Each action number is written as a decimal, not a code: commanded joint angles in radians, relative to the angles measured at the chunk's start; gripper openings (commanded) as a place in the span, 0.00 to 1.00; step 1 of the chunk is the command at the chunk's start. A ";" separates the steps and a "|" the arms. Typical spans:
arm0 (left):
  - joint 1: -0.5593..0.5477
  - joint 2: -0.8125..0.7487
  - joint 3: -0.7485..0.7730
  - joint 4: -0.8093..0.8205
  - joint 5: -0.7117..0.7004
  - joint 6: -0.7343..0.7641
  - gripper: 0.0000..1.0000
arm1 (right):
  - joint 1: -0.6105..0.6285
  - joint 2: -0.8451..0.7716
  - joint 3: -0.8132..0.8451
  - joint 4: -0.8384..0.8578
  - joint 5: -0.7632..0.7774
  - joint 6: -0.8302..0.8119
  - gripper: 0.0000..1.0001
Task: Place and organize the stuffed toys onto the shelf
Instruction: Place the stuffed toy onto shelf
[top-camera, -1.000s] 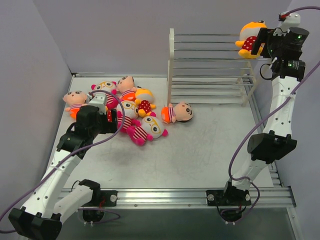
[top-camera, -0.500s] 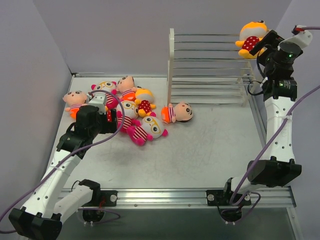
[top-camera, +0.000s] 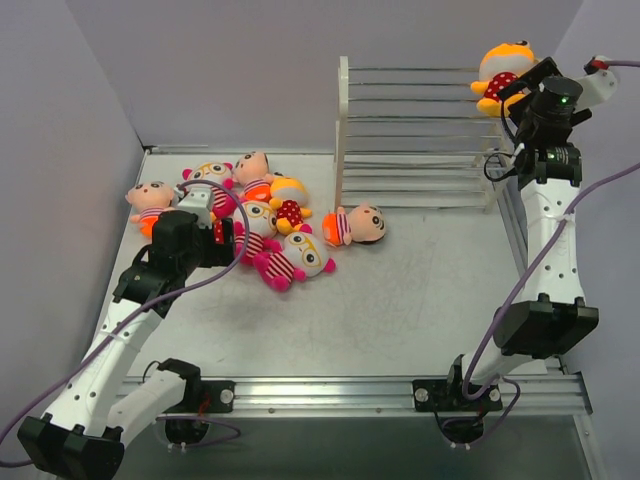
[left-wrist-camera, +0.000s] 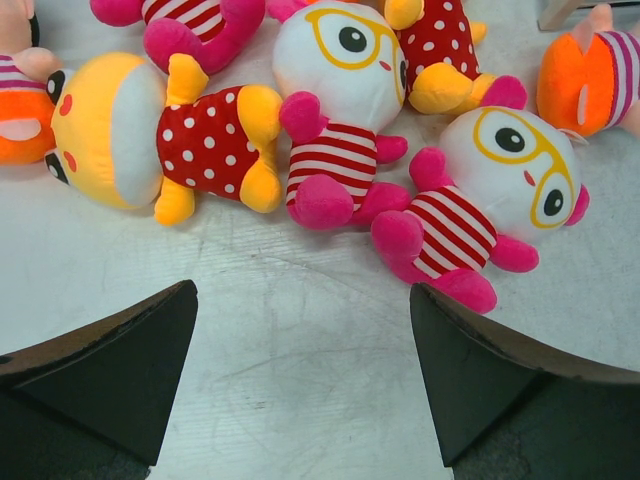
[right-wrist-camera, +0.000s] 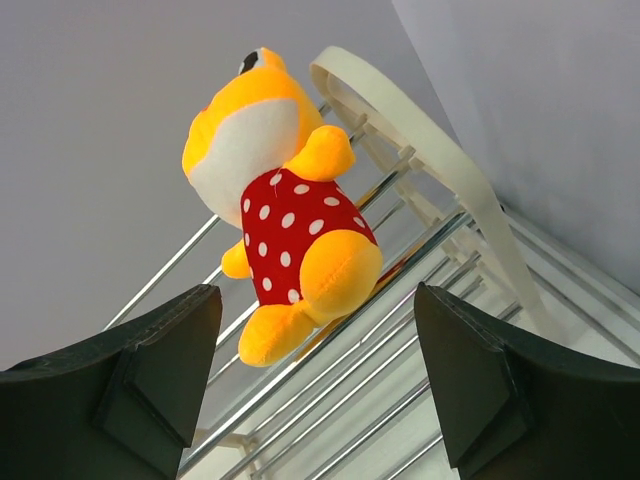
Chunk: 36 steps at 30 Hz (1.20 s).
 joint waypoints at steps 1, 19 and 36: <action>0.008 -0.008 -0.002 0.008 0.013 -0.005 0.96 | 0.008 0.013 0.049 0.000 0.032 0.057 0.79; 0.007 -0.005 -0.002 0.006 0.019 -0.006 0.96 | 0.012 0.071 0.040 0.043 0.035 0.120 0.54; 0.005 -0.002 -0.005 0.005 0.022 -0.008 0.96 | -0.014 0.102 0.095 0.043 -0.066 0.040 0.00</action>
